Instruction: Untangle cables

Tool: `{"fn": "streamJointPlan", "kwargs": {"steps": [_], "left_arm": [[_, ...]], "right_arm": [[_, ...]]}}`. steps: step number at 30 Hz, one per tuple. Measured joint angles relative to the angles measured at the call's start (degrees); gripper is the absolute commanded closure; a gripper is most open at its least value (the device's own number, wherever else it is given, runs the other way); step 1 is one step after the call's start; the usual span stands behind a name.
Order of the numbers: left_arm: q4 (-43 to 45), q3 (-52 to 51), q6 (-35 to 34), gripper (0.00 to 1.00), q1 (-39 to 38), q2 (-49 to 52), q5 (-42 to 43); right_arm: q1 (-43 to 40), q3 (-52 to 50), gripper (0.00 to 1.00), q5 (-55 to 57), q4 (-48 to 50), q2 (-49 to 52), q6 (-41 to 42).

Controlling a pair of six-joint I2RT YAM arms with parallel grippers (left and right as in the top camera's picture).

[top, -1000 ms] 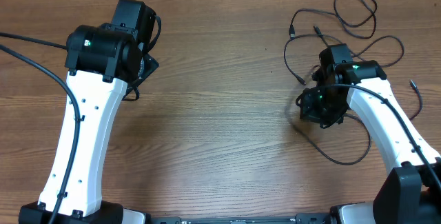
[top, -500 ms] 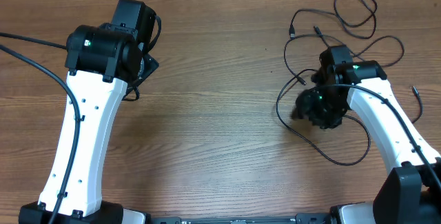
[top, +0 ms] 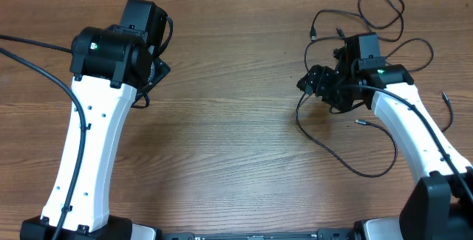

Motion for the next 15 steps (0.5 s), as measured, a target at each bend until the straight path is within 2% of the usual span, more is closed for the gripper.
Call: {"fn": "streamJointPlan", "kwargs": {"steps": [4, 5, 11, 15], "left_arm": [[0.20, 0.00, 0.00, 0.00, 0.00, 0.00, 0.02], [0.22, -0.02, 0.00, 0.00, 0.00, 0.00, 0.02], [0.22, -0.02, 0.00, 0.00, 0.00, 0.00, 0.31], [0.22, -0.02, 0.00, 0.00, 0.00, 0.00, 0.46]], "right_arm": [[0.02, 0.00, 0.25, 0.00, 1.46, 3.63, 2.67], [0.09, 0.00, 0.29, -0.02, 1.55, 5.22, 3.30], [1.86, 0.00, 0.61, -0.26, 2.01, 10.16, 4.04], [3.89, -0.07, 0.91, -0.50, 1.42, 11.58, 4.24]]}}
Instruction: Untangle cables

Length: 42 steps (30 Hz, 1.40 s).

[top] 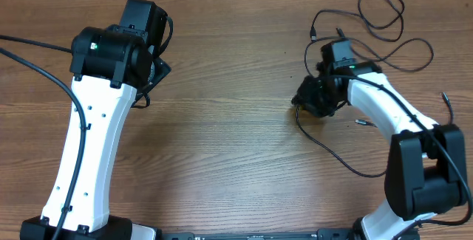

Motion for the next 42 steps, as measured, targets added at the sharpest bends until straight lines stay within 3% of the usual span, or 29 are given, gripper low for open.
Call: {"fn": "streamJointPlan", "kwargs": {"steps": [1, 8, 19, 28, 29, 31, 36, 38, 39, 41, 42], "left_arm": [[0.00, 0.00, 0.00, 0.01, 0.00, 0.00, 0.02], [0.00, 0.00, 0.00, 0.00, 0.00, 0.00, 0.22], [1.20, 0.00, 0.00, 0.01, 0.00, 0.00, 0.42], [1.31, 0.00, 0.00, 0.00, 0.00, 0.00, 0.79], [1.29, 0.00, 0.00, 0.00, 0.00, 0.02, 0.81], [1.29, 0.00, 0.00, 0.00, 0.00, 0.00, 0.81], [1.29, 0.00, 0.00, 0.00, 0.00, 0.00, 0.81], [1.29, 0.00, 0.00, 0.00, 0.00, 0.00, 0.81], [1.29, 0.00, 0.00, 0.00, 0.00, 0.00, 0.81], [1.27, 0.00, 0.00, 0.00, 0.00, 0.00, 0.81], [1.29, 0.00, 0.02, 0.00, 0.00, 0.00, 0.81]], "right_arm": [[0.33, 0.00, 0.96, -0.07, -0.39, 0.00, -0.31], [0.13, 0.00, 0.96, 0.11, -6.05, 0.00, -1.88], [-0.50, -0.02, 0.96, 1.20, -22.34, -3.96, -13.16], [-0.50, -0.02, 0.96, 12.15, -27.26, -4.02, -9.20], [-0.50, -0.02, 0.91, 12.63, -27.15, -4.02, -8.52], [-0.52, -0.02, 0.91, 13.51, -26.95, -4.02, -7.32], [-0.50, -0.02, 0.76, 13.86, -26.99, -4.02, -6.54], [-0.52, -0.02, 0.60, 13.84, -27.15, -4.02, -6.29], [-0.52, -0.02, 0.46, 13.92, -27.19, -4.02, -6.36], [-0.55, -0.02, 0.00, 14.03, -27.17, -4.02, -6.08], [-0.59, -0.02, 0.00, 14.05, -27.15, -4.02, -5.95]]}}
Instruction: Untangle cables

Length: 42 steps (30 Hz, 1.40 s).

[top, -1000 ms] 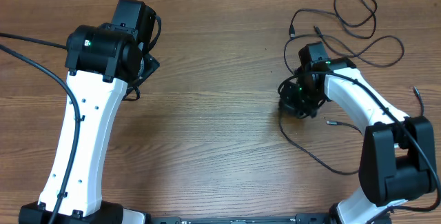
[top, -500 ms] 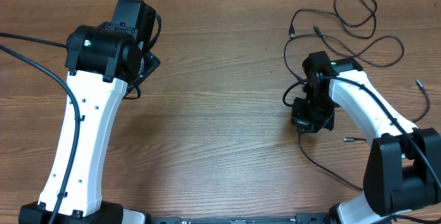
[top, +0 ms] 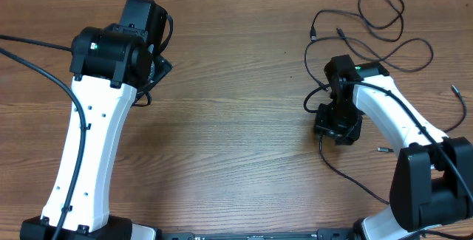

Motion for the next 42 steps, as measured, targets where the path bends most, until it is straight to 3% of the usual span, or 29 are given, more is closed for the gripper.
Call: {"fn": "streamJointPlan", "kwargs": {"steps": [9, 20, 34, 42], "left_arm": [[-0.02, 0.00, 1.16, 0.00, 0.00, 0.00, 0.00], [0.02, 0.00, 2.10, 0.00, 0.00, 0.00, 0.00], [0.02, 0.00, 2.36, 0.00, 0.00, 0.61, 0.00], [0.07, 0.00, 2.51, 0.01, 0.00, 1.68, 0.00]], "right_arm": [[-6.40, 6.97, 0.00, 0.02, -5.01, -0.02, 0.22], [-24.76, 11.10, 0.00, -1.90, -2.64, -0.09, 1.64], [-39.60, -1.55, 0.00, 1.22, 4.70, -0.09, 13.53], [-42.36, -4.74, 0.00, 7.43, 7.89, -0.09, 18.47]]}}
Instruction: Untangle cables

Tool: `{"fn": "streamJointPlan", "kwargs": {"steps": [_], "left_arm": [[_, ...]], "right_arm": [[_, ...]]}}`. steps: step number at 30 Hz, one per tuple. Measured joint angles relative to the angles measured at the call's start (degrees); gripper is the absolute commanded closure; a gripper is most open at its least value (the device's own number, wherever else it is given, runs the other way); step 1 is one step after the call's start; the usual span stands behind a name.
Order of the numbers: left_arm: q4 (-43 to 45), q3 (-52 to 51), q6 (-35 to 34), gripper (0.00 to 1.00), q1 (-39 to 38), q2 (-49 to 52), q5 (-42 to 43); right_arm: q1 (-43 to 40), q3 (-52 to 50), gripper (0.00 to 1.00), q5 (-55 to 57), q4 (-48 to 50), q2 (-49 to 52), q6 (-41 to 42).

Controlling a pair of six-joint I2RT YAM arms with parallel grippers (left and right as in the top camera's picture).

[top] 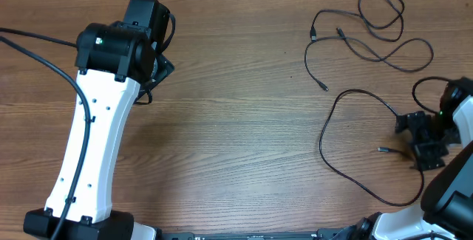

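Two thin black cables lie at the right of the overhead view. One cable [384, 44] sprawls in loose loops at the back right, one end reaching [324, 88]. The other cable [323, 138] arcs from my right gripper [415, 135] over the table and curls toward the front edge, with a loose plug [381, 149] near the gripper. The two cables lie apart. My right gripper sits at the far right edge and appears shut on that cable. My left gripper [160, 67] hovers at the back left, mostly hidden under its wrist.
The left arm's white link [92, 144] stretches from the front left edge to the back left. A thick black arm lead [44, 59] crosses the left side. The right arm's base [451, 203] fills the front right corner.
My right gripper has moved from the right-centre of the table to the far right edge, and the cable has come with it, now stretched out apart from the back loops. The left arm barely shifted.
My right gripper was at the cable tangle at the back right, then slightly left of it on the tangle. Later it was nearer the front with a cable trailing. Now it is at the right edge and the cable lies separate from the other.
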Motion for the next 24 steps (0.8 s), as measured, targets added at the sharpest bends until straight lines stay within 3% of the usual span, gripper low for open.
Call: {"fn": "streamJointPlan", "kwargs": {"steps": [4, 12, 15, 16, 19, 22, 24], "left_arm": [[0.02, 0.00, 0.00, 0.01, 0.00, 0.39, 0.28], [0.15, 0.00, 0.00, 0.00, 0.00, 1.01, 0.92], [0.15, 0.00, 0.00, 0.00, 0.00, 1.01, 0.96], [0.15, 0.00, 0.00, 0.00, 0.00, 1.01, 1.05], [0.17, 0.00, 0.00, 0.00, 0.00, 1.01, 1.11], [0.15, 0.00, 0.00, 0.00, 0.00, 1.01, 1.11], [0.15, 0.00, 0.00, 0.00, 0.00, 1.01, 1.16]], "right_arm": [[0.04, -3.43, 0.02, 0.76, 3.67, 0.00, 1.09], [0.04, -7.48, 0.22, 0.02, 7.91, 0.00, 1.86], [0.04, -7.48, 0.40, 0.07, 8.83, 0.00, 1.84], [0.04, -7.50, 0.51, 0.02, 9.09, 0.00, 1.75], [0.04, -7.50, 0.66, 0.00, 10.05, 0.00, 1.79], [0.04, -7.50, 0.64, 0.04, 10.86, 0.00, 2.27], [0.04, -7.50, 0.58, 0.02, 11.45, 0.00, 2.34]]}}
